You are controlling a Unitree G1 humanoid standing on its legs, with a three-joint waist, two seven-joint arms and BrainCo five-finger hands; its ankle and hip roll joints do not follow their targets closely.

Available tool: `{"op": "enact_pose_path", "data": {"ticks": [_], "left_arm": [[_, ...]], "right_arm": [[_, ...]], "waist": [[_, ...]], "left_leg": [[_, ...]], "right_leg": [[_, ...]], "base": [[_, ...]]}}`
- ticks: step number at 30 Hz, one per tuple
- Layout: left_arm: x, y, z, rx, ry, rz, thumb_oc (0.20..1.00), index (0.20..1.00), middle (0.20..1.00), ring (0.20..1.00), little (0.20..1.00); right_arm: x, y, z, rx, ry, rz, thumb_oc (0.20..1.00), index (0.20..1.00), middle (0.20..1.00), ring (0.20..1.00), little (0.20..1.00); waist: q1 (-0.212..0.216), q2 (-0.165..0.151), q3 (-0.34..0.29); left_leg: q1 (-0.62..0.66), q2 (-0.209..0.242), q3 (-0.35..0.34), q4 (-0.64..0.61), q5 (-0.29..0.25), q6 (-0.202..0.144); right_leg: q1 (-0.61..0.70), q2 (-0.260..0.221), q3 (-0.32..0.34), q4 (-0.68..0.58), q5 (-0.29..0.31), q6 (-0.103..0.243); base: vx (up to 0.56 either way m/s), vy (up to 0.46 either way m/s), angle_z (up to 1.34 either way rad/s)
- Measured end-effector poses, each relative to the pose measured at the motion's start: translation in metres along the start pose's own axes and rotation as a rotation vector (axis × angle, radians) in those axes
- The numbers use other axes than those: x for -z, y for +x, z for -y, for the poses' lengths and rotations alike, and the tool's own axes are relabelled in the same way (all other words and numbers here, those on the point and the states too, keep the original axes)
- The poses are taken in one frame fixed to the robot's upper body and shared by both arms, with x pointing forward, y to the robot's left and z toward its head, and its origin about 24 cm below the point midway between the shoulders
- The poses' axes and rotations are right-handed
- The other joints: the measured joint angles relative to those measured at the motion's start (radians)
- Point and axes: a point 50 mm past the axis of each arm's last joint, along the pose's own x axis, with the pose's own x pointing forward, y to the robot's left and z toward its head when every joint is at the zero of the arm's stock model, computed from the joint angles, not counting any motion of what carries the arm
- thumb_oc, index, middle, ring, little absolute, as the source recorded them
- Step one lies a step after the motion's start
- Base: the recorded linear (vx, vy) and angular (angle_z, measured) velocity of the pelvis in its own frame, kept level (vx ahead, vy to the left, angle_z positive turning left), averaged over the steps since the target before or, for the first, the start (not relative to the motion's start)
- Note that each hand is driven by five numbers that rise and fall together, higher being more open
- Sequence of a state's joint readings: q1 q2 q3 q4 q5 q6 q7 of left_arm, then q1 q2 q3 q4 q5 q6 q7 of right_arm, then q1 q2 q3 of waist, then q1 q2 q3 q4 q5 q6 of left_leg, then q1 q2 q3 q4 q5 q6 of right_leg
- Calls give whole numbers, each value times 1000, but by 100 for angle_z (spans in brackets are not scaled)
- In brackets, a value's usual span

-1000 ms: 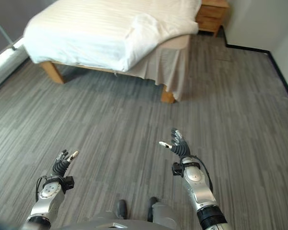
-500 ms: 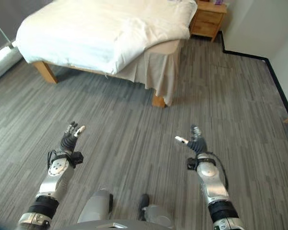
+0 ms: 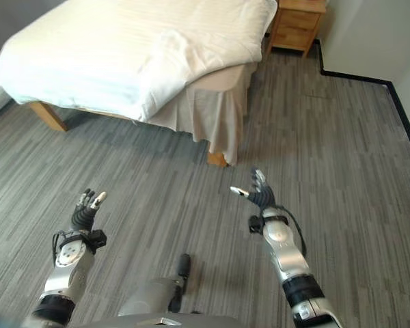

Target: Making the bed.

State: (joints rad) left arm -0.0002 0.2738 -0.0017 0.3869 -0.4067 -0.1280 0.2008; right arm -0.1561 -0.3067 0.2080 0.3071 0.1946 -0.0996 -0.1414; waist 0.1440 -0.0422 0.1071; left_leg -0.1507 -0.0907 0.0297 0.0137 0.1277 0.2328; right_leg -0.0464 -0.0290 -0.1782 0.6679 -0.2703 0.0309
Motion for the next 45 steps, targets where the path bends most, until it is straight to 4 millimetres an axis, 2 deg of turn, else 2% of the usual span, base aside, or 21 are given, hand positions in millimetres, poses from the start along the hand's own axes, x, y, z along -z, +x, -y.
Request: {"op": "enact_pose_path", "data": {"ticks": [2,4,7,9,12,13,14,15,16,18,21,23,24,27,29,31,34,40,42,43,45], "left_arm": [[-17,5,11,31,-26,64,1000,1000,1000,1000,1000],[-23,8,14,49,9,93,1000,1000,1000,1000,1000],[-29,9,15,50,9,115,1000,1000,1000,1000,1000],[-31,10,14,53,15,124,1000,1000,1000,1000,1000],[-28,9,13,54,18,119,1000,1000,1000,1000,1000],[-29,9,12,57,20,122,1000,1000,1000,1000,1000],[-23,6,11,59,23,102,1000,1000,1000,1000,1000],[-19,4,10,62,25,90,1000,1000,1000,1000,1000],[-14,-1,10,70,21,76,1000,1000,1000,1000,1000],[-13,-3,11,88,39,80,1000,1000,1000,1000,1000],[-3,-5,16,66,-35,48,1000,1000,1000,1000,1000],[-5,-4,16,65,-57,53,1000,1000,1000,1000,1000],[-12,0,23,73,-91,74,1000,1000,1000,1000,1000],[-19,3,8,15,-156,96,1000,1000,1000,1000,1000],[-20,3,-4,-36,-186,108,1000,1000,1000,1000,1000],[-17,2,-15,-66,-189,92,1000,1000,1000,1000,1000],[-9,-1,-18,-84,-196,67,1000,1000,1000,1000,1000],[6,-12,-28,-124,-197,20,1000,1000,1000,1000,1000],[6,-11,-24,-111,-189,19,1000,1000,1000,1000,1000],[2,-9,-23,-108,-189,35,1000,1000,1000,1000,1000],[-5,-5,-24,-100,-161,58,1000,1000,1000,1000,1000]], "right_arm": [[-12,1,-5,-17,19,49,1000,1000,1000,1000,1000],[-12,-6,-17,-88,19,57,1000,1000,1000,1000,1000],[-8,-7,-17,-118,8,39,1000,1000,1000,1000,1000],[0,-10,-10,-101,-4,5,1000,1000,1000,1000,1000],[19,-23,-4,-71,7,-64,1000,1000,1000,1000,1000],[25,-29,-1,-60,13,-87,1000,1000,1000,1000,1000],[32,-31,5,-43,9,-119,1000,1000,1000,1000,1000],[34,-33,9,-34,11,-129,1000,1000,1000,1000,1000],[32,-32,18,-21,-6,-127,1000,1000,1000,1000,1000],[30,-30,24,-14,-11,-122,1000,1000,1000,1000,1000],[28,-30,38,14,-28,-116,1000,1000,1000,1000,1000],[27,-30,45,31,-37,-113,1000,1000,1000,1000,1000],[30,-35,58,74,-53,-131,1000,1000,1000,1000,1000],[27,-35,68,114,-62,-121,1000,1000,1000,1000,1000],[26,-41,69,149,-43,-107,1000,1000,1000,1000,1000],[30,-46,70,179,-24,-119,1000,1000,1000,1000,1000],[34,-48,75,201,-28,-138,1000,1000,1000,1000,1000],[31,-48,64,156,-30,-128,1000,1000,1000,1000,1000],[30,-47,62,144,-68,-121,1000,1000,1000,1000,1000],[25,-44,57,142,-47,-99,1000,1000,1000,1000,1000],[20,-42,49,120,-36,-72,1000,1000,1000,1000,1000]], "waist": [[-24,-4,34],[-64,26,46],[-90,54,63],[-130,35,64],[-144,-10,40],[-148,-32,28],[-145,-22,27],[-148,-16,25],[-148,12,24],[-153,29,24],[-152,11,14],[-145,3,13],[-157,-8,16],[-137,-32,34],[-137,-55,45],[-125,-48,49],[-101,-19,65],[-62,44,46],[-64,29,28],[-71,25,30],[-81,23,29]], "left_leg": [[41,-29,-21,43,-90,8],[103,-10,-73,56,-138,-21],[182,28,-110,63,-214,-92],[229,51,-180,77,-259,-133],[290,83,-286,66,-334,-180],[309,102,-325,40,-352,-198],[351,150,-336,26,-355,-230],[358,159,-343,29,-354,-230],[381,148,-343,17,-335,-233],[381,163,-306,49,-289,-243],[341,173,-336,211,-225,-333],[295,177,-344,287,-207,-359],[173,160,-301,511,-193,-392],[-18,145,-146,724,-172,-350],[-40,184,-9,534,-175,-313],[-52,210,40,315,-176,-316],[-47,224,31,25,-112,-304],[-24,209,73,-51,-45,-280],[12,167,102,-47,-3,-255],[47,150,134,-66,2,-241],[72,130,154,-73,-24,-209]], "right_leg": [[-118,-101,2,262,218,38],[-257,-111,3,337,145,14],[-329,-100,15,6,133,29],[-313,-71,155,-363,216,73],[-255,-52,342,-617,274,103],[-232,-52,358,-657,269,118],[-206,-10,310,-612,355,128],[-201,2,297,-584,371,105],[-188,29,274,-545,376,34],[-160,48,234,-530,347,10],[-77,63,173,-544,303,-17],[-52,64,144,-552,259,-50],[-29,49,88,-578,255,-64],[53,40,17,-631,231,-111],[82,34,-21,-667,238,-114],[118,33,-44,-727,204,-73],[130,42,-45,-745,245,-71],[233,39,-7,-766,183,-13],[242,-17,11,-722,140,41],[160,-62,28,-539,105,79],[52,-102,67,-312,86,72]], "base": [[473,213,28],[561,98,20],[437,-81,16],[523,-117,93],[470,-103,104],[328,-76,135],[408,-125,107],[393,-131,81],[481,-214,50],[519,-253,47],[313,-197,41],[251,-201,65],[224,-172,93],[266,-140,97],[343,26,60],[317,49,45],[218,83,15],[369,298,-19],[224,396,-44],[72,198,-39],[147,241,-29]]}}
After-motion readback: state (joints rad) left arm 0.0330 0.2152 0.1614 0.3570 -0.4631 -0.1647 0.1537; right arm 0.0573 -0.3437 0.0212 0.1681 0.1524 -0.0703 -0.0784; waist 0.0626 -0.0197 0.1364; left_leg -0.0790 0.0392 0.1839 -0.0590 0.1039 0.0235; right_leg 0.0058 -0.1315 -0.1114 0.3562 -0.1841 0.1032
